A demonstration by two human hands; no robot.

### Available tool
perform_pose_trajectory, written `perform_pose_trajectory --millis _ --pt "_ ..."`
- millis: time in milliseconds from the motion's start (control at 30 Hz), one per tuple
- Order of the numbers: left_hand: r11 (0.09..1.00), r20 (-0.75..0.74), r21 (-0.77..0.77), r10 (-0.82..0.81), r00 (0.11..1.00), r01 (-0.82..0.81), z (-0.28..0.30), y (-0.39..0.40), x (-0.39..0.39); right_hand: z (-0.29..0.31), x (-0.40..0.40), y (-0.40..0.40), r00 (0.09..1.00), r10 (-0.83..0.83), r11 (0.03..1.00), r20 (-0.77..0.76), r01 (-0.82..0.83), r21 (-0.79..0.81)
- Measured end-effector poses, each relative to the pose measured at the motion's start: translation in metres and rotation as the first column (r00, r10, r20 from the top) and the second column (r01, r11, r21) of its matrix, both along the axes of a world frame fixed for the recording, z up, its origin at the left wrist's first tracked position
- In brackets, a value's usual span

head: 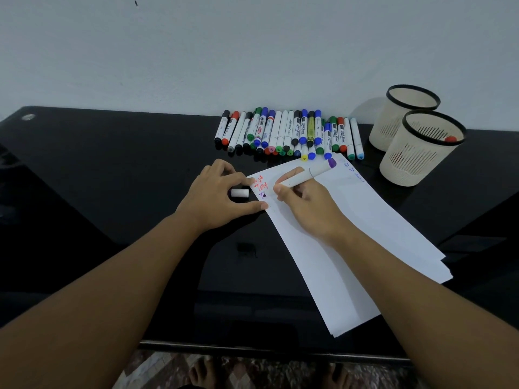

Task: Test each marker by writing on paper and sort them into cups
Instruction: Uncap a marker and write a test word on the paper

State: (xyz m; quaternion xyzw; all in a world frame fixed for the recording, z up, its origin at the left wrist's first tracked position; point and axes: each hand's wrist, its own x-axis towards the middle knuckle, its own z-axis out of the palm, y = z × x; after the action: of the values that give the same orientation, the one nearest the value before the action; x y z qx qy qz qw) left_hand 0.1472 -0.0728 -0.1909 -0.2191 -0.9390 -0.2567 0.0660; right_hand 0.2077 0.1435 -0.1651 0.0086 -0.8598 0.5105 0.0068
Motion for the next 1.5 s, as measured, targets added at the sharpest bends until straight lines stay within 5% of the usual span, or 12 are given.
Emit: perform_pose_trajectory --millis 1500 --pt "1.000 0.053 -0.015 0.013 0.998 -0.012 0.0060 0.0004 0.0036 -0.0010 -0.0006 0.0004 0.999 -0.046 0.999 -0.028 0.046 0.010"
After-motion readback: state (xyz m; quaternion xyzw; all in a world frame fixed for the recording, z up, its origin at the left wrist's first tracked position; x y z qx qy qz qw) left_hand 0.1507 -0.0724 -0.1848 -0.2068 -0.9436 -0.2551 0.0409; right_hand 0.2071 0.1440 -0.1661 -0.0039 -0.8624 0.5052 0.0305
